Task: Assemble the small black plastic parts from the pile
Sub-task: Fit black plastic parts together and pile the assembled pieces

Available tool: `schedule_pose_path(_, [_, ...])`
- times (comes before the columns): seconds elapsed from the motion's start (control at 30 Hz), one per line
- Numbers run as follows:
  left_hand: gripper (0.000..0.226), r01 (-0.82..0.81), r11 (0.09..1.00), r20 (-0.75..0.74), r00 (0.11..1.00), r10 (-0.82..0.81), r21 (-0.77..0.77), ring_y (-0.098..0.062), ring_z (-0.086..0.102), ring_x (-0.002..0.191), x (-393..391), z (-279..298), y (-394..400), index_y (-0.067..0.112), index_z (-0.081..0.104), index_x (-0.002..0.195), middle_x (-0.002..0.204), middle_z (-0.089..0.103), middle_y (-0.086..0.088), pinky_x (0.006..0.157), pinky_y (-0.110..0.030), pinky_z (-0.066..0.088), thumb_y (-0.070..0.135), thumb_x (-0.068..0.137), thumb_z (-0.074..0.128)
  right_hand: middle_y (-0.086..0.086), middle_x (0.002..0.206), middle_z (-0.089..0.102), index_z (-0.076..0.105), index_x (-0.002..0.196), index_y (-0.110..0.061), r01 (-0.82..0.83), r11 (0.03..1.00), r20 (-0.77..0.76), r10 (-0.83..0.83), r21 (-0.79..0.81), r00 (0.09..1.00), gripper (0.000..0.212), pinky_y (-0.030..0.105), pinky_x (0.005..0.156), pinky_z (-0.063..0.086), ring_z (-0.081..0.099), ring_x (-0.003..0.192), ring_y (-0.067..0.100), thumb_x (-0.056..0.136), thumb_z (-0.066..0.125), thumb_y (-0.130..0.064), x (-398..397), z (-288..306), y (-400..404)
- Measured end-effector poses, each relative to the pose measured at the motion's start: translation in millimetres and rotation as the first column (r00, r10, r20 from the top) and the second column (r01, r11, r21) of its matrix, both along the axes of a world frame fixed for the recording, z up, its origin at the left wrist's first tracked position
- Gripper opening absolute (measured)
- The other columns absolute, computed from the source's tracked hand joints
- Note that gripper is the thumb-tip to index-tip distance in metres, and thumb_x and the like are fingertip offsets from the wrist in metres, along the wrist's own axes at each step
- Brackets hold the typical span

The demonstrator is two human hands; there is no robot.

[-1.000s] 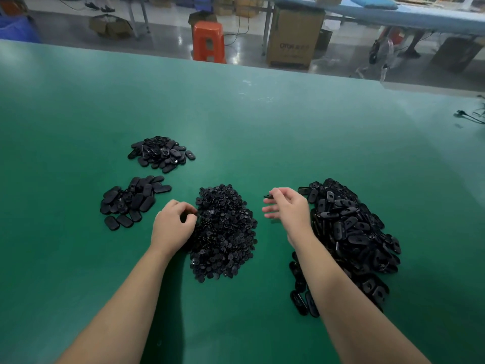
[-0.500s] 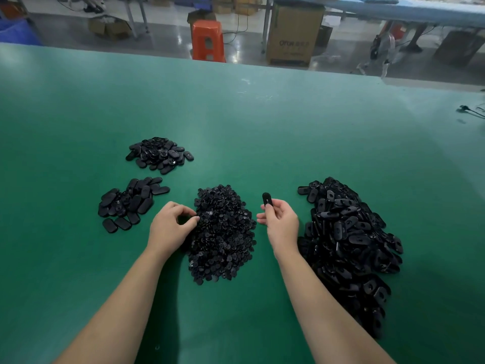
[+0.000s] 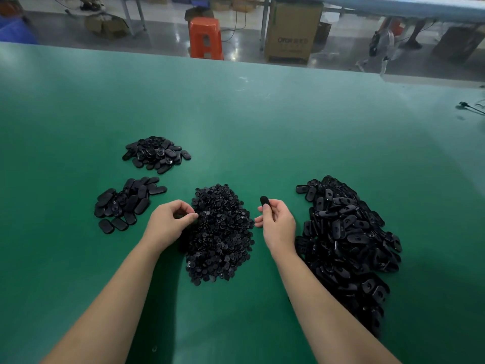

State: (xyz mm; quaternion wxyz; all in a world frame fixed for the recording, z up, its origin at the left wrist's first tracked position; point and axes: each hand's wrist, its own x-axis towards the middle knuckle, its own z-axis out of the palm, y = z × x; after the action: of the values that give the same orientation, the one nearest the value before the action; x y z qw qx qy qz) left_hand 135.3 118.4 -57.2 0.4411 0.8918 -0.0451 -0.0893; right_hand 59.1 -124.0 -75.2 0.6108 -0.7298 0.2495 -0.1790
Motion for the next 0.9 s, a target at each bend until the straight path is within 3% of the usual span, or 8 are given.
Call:
schedule_pose_path(0.1, [0.014, -0.009, 1.0, -0.015, 1.0, 0.009, -0.024, 0.001, 0.055, 0.054, -2, 1, -3, 0.025, 0.07, 0.075, 0.066, 0.068, 0.008, 0.05, -0.011, 0.04, 0.026, 0.084, 0.082, -0.005, 0.09, 0.071, 0.058, 0.094, -0.03, -0.017, 1.0, -0.004, 0.017, -0.005, 1.0, 0.018, 0.026, 0.066, 0.06, 0.068, 0.063, 0.007, 0.103, 0.052, -0.015, 1, -1, 1])
schedule_pose_path(0.2, [0.013, -0.034, 0.997, -0.049, 0.998, 0.03, -0.073, 0.0, 0.055, 0.053, -5, 3, -5, 0.025, 0.072, 0.076, 0.067, 0.069, 0.004, 0.05, -0.011, 0.043, 0.021, 0.082, 0.083, -0.006, 0.089, 0.071, 0.059, 0.096, -0.029, -0.021, 1.0, -0.005, 0.021, 0.004, 1.0, 0.016, 0.022, 0.063, 0.057, 0.067, 0.063, 0.006, 0.102, 0.053, -0.015, 1, -3, 0])
schedule_pose_path(0.3, [0.016, -0.061, 0.99, -0.079, 0.996, 0.051, -0.131, -0.008, 0.063, 0.063, -6, 6, -5, 0.024, 0.073, 0.08, 0.077, 0.073, -0.001, 0.062, -0.02, 0.05, 0.011, 0.082, 0.083, -0.008, 0.089, 0.071, 0.06, 0.098, -0.03, -0.026, 1.0, -0.009, 0.026, -0.005, 1.0, 0.016, 0.021, 0.065, 0.056, 0.068, 0.064, 0.006, 0.103, 0.053, -0.016, 1, -5, -2])
schedule_pose_path(0.4, [0.022, -0.062, 0.959, -0.121, 0.992, 0.029, -0.276, -0.011, 0.068, 0.071, -8, 12, -7, 0.02, 0.076, 0.086, 0.082, 0.073, -0.002, 0.072, -0.023, 0.053, -0.001, 0.082, 0.079, -0.01, 0.094, 0.071, 0.059, 0.113, -0.03, -0.032, 0.999, -0.033, 0.031, -0.014, 0.999, 0.018, 0.021, 0.068, 0.058, 0.068, 0.066, 0.005, 0.104, 0.051, -0.017, 2, -6, -2])
schedule_pose_path(0.53, [0.021, -0.062, 0.936, -0.123, 0.992, 0.02, -0.348, -0.004, 0.066, 0.072, -10, 19, -18, 0.023, 0.08, 0.088, 0.078, 0.075, 0.005, 0.071, -0.018, 0.051, 0.003, 0.082, 0.08, -0.006, 0.095, 0.07, 0.061, 0.127, -0.023, -0.025, 1.0, -0.053, 0.025, -0.013, 0.998, 0.026, 0.015, 0.062, 0.053, 0.066, 0.064, 0.002, 0.105, 0.047, -0.016, 2, -7, -3])
schedule_pose_path(0.7, [0.017, -0.052, 0.922, -0.079, 0.997, 0.023, -0.383, -0.003, 0.064, 0.072, -13, 29, -35, 0.026, 0.082, 0.088, 0.083, 0.078, 0.004, 0.072, -0.016, 0.052, 0.01, 0.084, 0.08, -0.002, 0.095, 0.068, 0.06, 0.128, -0.024, -0.019, 1.0, -0.042, 0.02, 0.014, 0.999, 0.029, 0.015, 0.061, 0.053, 0.063, 0.062, 0.002, 0.106, 0.043, -0.014, 2, -6, -2])
schedule_pose_path(0.8, [0.017, -0.058, 0.905, -0.102, 0.995, 0.016, -0.421, -0.007, 0.053, 0.06, -13, 36, -46, 0.027, 0.083, 0.09, 0.07, 0.072, 0.004, 0.064, -0.016, 0.047, 0.011, 0.087, 0.077, -0.002, 0.095, 0.068, 0.06, 0.127, -0.024, -0.02, 1.0, -0.041, 0.021, 0.014, 0.999, 0.029, 0.017, 0.061, 0.053, 0.062, 0.061, 0.002, 0.107, 0.042, -0.014, 1, -5, -2])
schedule_pose_path(0.9, [0.018, -0.098, 0.853, -0.174, 0.985, 0.009, -0.513, -0.01, 0.051, 0.057, -14, 41, -56, 0.021, 0.082, 0.091, 0.081, 0.077, -0.004, 0.063, -0.018, 0.048, 0.005, 0.089, 0.073, -0.003, 0.094, 0.069, 0.059, 0.126, -0.027, -0.031, 0.999, -0.051, 0.032, 0.028, 0.998, 0.032, 0.018, 0.062, 0.053, 0.062, 0.061, 0.003, 0.107, 0.038, -0.012, 1, -5, -2])
